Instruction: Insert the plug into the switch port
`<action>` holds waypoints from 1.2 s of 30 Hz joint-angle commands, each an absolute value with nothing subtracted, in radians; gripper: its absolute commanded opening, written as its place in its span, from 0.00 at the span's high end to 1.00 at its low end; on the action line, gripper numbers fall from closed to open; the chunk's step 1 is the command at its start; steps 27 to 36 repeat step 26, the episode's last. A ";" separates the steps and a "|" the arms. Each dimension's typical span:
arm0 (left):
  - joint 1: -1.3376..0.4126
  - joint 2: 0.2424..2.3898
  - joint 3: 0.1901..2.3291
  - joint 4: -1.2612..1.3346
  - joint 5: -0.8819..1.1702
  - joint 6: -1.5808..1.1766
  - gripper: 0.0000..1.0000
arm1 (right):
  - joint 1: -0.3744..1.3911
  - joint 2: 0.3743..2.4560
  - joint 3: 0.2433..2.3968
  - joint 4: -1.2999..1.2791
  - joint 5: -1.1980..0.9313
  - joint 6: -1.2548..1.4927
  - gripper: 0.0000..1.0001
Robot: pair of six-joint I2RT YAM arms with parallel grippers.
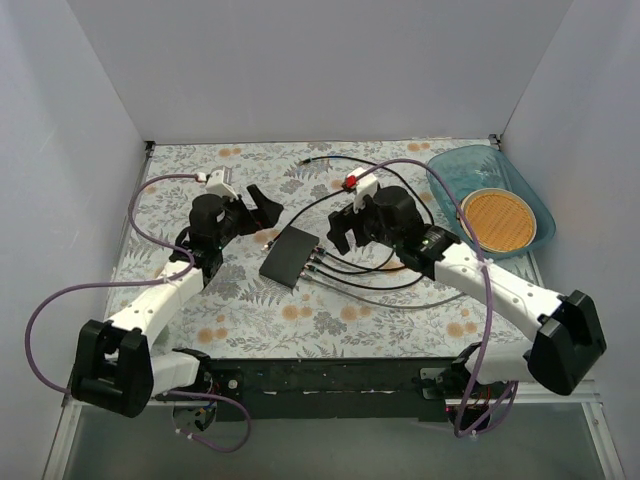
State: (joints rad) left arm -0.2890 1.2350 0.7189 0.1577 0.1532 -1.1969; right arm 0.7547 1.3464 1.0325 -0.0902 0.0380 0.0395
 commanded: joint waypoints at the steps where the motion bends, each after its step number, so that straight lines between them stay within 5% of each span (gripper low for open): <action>1: -0.287 1.137 0.704 0.190 0.167 -1.174 0.02 | 0.756 1.227 0.965 -0.019 0.074 0.078 0.01; 9: -0.287 1.022 0.663 0.235 0.196 -1.160 0.02 | 0.758 1.049 0.841 0.026 0.173 0.081 0.01; 36: -0.285 0.928 0.631 0.225 0.147 -1.104 0.02 | 0.758 1.057 0.835 0.020 0.199 0.074 0.01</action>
